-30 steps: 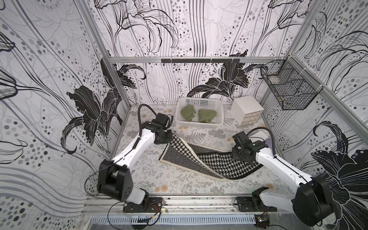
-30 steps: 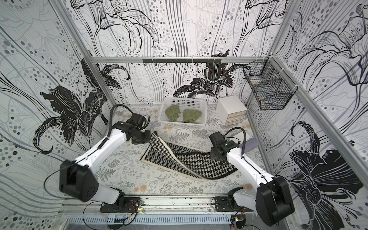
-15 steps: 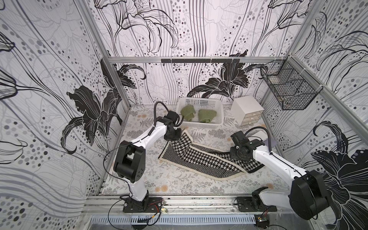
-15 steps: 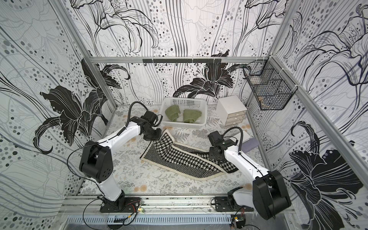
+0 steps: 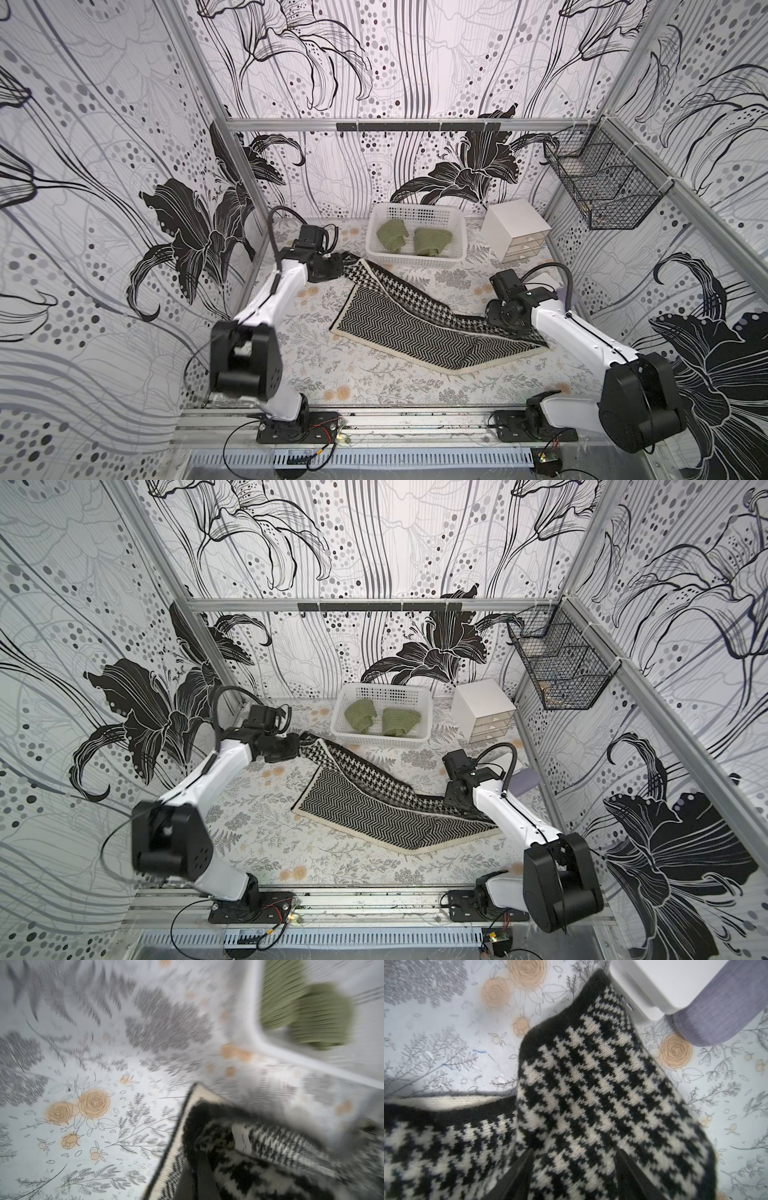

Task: Roll up the scarf and place it into the basket
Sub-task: Flatten out the scarf at the center of the board.

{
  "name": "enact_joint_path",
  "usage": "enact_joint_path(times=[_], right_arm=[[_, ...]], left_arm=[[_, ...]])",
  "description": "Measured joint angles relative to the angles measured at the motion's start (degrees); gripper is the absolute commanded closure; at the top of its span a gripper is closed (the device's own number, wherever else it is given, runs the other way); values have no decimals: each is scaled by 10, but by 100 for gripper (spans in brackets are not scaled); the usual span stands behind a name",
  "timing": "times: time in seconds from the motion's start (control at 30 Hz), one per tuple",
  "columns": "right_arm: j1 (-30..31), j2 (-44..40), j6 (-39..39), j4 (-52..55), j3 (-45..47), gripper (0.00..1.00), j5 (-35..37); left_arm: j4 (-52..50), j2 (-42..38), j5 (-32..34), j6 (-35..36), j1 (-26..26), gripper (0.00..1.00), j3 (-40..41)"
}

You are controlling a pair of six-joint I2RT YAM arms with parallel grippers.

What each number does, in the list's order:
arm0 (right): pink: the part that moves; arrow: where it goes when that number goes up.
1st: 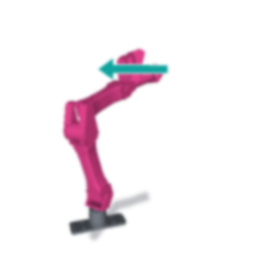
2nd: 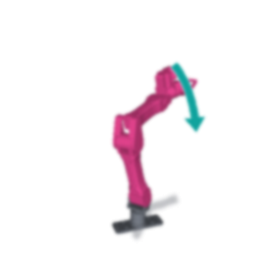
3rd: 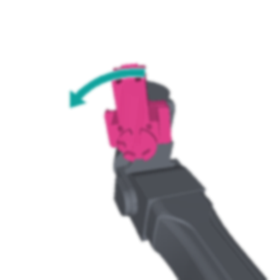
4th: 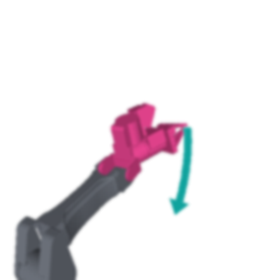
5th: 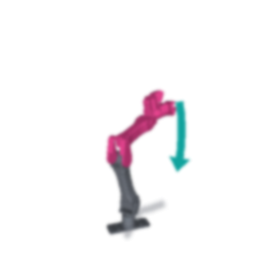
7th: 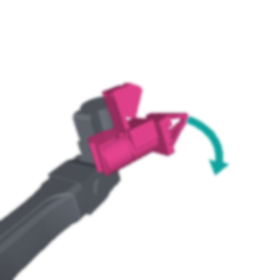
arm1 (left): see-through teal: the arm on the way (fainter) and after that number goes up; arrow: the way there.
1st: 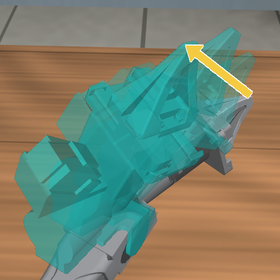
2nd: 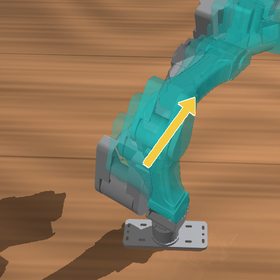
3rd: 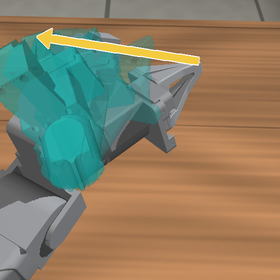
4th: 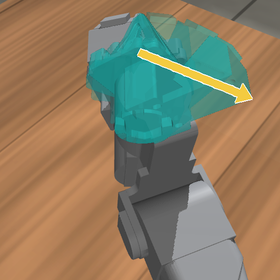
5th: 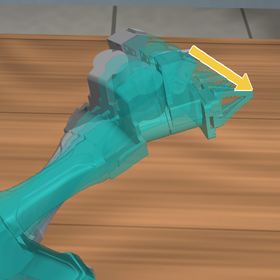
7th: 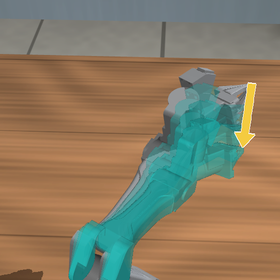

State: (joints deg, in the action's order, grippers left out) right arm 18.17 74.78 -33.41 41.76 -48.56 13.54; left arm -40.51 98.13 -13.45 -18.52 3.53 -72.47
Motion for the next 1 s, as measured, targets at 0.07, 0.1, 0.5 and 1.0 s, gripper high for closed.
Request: enact_joint_path(times=[0.07,0.1,0.5,1.0], right_arm=[[0,0,0,-5,-5,35,-2],[0,0,0,-8,-5,35,-3],[0,9,26,-27,2,37,-56],[0,71,55,-73,2,38,-122]], left_arm=[[5,91,1,-14,0,100,0],[7,117,-1,-19,1,100,0],[63,-32,-54,-28,53,100,89],[31,18,103,-28,58,100,123]])
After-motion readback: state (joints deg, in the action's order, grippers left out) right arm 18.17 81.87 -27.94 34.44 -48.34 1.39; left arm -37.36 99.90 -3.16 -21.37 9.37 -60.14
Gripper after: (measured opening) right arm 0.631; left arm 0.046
